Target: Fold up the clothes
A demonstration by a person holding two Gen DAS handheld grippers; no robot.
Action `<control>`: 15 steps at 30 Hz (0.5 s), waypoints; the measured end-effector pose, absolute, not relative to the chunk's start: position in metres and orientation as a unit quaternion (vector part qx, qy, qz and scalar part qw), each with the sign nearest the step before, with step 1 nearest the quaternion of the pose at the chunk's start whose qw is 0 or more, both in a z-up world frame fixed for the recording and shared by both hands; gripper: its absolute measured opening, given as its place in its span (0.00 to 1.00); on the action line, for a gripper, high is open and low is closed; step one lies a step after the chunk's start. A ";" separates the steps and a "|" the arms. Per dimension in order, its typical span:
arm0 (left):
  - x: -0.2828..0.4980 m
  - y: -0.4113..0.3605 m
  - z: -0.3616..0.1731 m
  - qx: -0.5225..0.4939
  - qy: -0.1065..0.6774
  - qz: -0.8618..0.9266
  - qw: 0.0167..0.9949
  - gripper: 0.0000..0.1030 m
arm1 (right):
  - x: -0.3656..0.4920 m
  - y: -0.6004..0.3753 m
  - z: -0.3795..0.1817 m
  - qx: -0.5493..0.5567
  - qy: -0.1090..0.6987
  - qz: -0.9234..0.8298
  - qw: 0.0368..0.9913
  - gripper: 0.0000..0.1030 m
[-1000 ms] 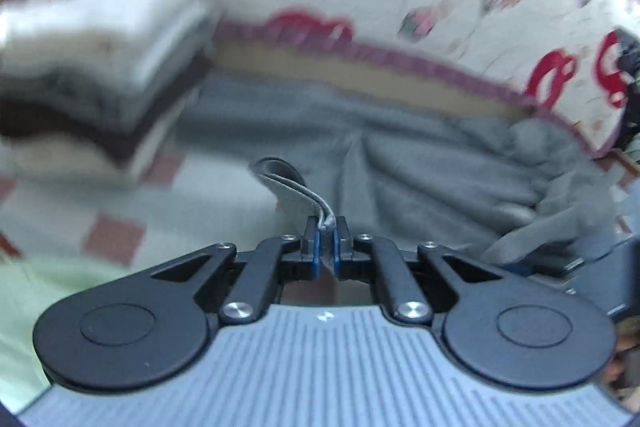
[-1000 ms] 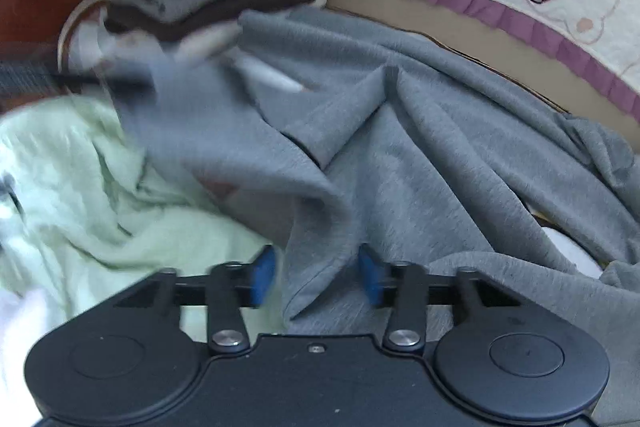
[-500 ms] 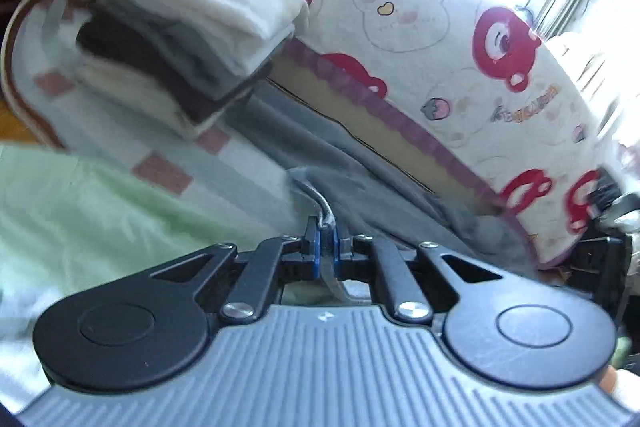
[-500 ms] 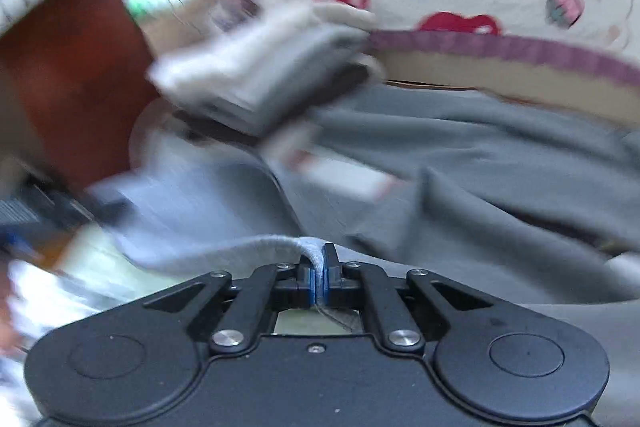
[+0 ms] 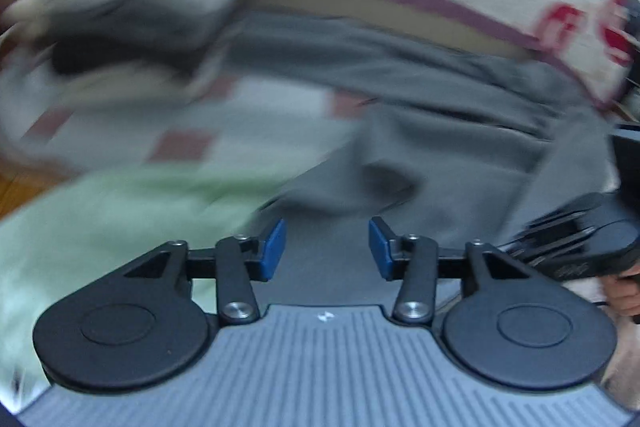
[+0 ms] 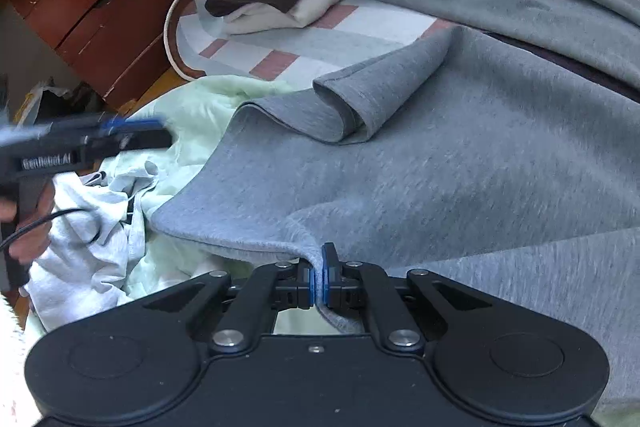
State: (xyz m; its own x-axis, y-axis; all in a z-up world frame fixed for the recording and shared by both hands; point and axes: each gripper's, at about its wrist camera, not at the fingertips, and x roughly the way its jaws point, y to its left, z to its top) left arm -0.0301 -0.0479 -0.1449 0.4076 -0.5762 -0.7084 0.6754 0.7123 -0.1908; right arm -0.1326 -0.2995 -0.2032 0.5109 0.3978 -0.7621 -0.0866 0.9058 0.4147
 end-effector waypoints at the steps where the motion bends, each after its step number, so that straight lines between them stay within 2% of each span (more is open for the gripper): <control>1: -0.026 -0.062 -0.145 0.065 0.391 -0.395 0.829 0.55 | -0.133 -0.298 -0.202 0.159 0.473 0.142 0.855 0.09; 5: 0.002 -0.113 -0.161 0.053 0.407 -0.444 0.796 0.55 | -0.137 -0.297 -0.200 0.151 0.474 0.138 0.857 0.09; 9: 0.031 -0.151 -0.194 0.032 0.483 -0.440 0.757 0.58 | -0.144 -0.299 -0.199 0.149 0.474 0.125 0.859 0.08; 11: 0.037 -0.164 -0.212 0.054 0.486 -0.426 0.762 0.58 | -0.146 -0.300 -0.199 0.152 0.474 0.121 0.859 0.07; 12: 0.039 -0.170 -0.220 0.069 0.482 -0.415 0.768 0.54 | -0.147 -0.301 -0.199 0.154 0.474 0.120 0.859 0.07; 13: 0.041 -0.177 -0.227 0.083 0.479 -0.404 0.775 0.27 | -0.149 -0.303 -0.197 0.160 0.472 0.120 0.859 0.06; 14: 0.042 -0.180 -0.229 0.102 0.470 -0.392 0.785 0.13 | -0.150 -0.305 -0.194 0.170 0.468 0.122 0.859 0.05; 15: 0.044 -0.183 -0.230 0.121 0.460 -0.379 0.794 0.11 | -0.152 -0.308 -0.192 0.180 0.464 0.123 0.859 0.05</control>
